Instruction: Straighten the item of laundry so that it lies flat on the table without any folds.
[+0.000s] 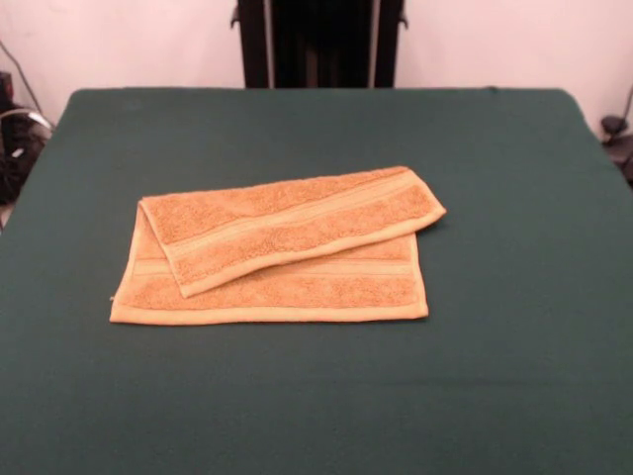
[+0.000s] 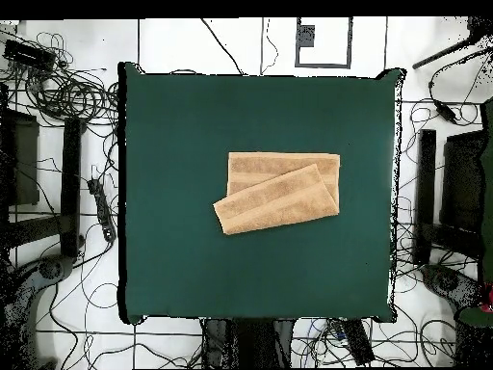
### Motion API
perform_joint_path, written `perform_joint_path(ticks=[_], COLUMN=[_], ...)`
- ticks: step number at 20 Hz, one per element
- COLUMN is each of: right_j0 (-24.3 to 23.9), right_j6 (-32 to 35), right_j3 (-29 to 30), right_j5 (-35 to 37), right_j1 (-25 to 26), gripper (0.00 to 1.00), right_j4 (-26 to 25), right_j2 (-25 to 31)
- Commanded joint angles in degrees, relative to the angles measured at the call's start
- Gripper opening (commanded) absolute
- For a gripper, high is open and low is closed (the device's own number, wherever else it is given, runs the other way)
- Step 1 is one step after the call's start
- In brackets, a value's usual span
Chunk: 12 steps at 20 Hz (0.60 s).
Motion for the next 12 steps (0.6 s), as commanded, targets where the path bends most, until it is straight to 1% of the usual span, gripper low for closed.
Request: perform_joint_path(ticks=[1,3,7,12], right_j0=[5.03,6.5,9.1,12.99], right_j6=[-4.85,-1.42,5.17,12.61], right_j3=[6.0,4.96,4.0,2.96], right_j5=[0.79,1.51,0.69,-1.17], right_j1=[3.04,4.29,6.66,9.13], gripper=[0.0,0.0,0.0,0.0], right_j4=[2.86,3.79,5.94,7.79], right_j2=[8.21,7.88,6.81,4.0])
